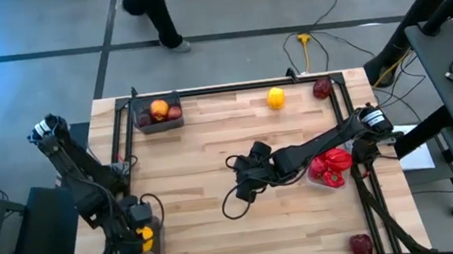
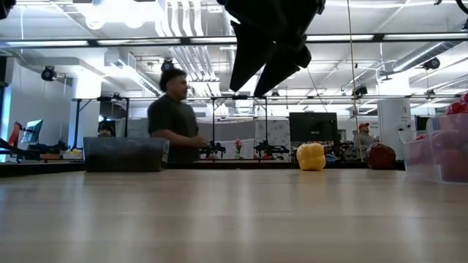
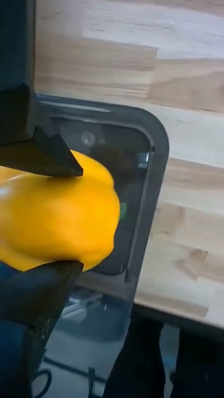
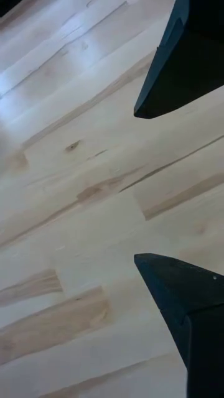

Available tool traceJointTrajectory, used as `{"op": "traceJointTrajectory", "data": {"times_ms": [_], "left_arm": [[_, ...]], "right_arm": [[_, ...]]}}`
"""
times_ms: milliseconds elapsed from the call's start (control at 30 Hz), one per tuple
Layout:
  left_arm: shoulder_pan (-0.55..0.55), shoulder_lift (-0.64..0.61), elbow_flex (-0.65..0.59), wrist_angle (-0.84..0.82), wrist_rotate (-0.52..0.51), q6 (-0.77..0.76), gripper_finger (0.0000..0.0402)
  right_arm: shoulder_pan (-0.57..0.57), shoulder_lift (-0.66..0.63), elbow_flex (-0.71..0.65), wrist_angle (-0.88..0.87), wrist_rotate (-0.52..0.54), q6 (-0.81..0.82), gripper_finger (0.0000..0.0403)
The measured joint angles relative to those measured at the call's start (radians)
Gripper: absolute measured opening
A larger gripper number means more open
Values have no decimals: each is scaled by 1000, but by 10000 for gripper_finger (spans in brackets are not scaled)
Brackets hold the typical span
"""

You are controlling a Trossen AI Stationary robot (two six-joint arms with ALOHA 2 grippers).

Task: Sort produce into baskets
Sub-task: Put the yellow bell pepper into the bottom black bin

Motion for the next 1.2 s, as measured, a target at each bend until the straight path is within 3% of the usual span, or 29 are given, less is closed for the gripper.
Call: {"op": "traceJointTrajectory", "data": {"times_ms": [367, 500, 600, 867, 1067, 1200], "left_arm": [[1, 86, 7, -99, 8, -5, 232], [11, 78, 98, -235, 1, 13, 240], [28, 72, 223, -323, -146, 51, 236], [121, 53, 494, -324, -723, 257, 217], [143, 59, 461, -149, -795, 407, 216], [147, 31, 378, -73, -805, 393, 216]], "right_arm": [[-21, 0, -10, -1, 0, -24, 365], [-36, -11, -2, -25, 0, -31, 365], [-52, -38, 4, -29, -3, -46, 365], [-120, -121, 4, -74, 41, -47, 365], [-213, -165, 5, -227, 69, 1, 365], [-325, -185, 5, -360, 34, 38, 365]]}}
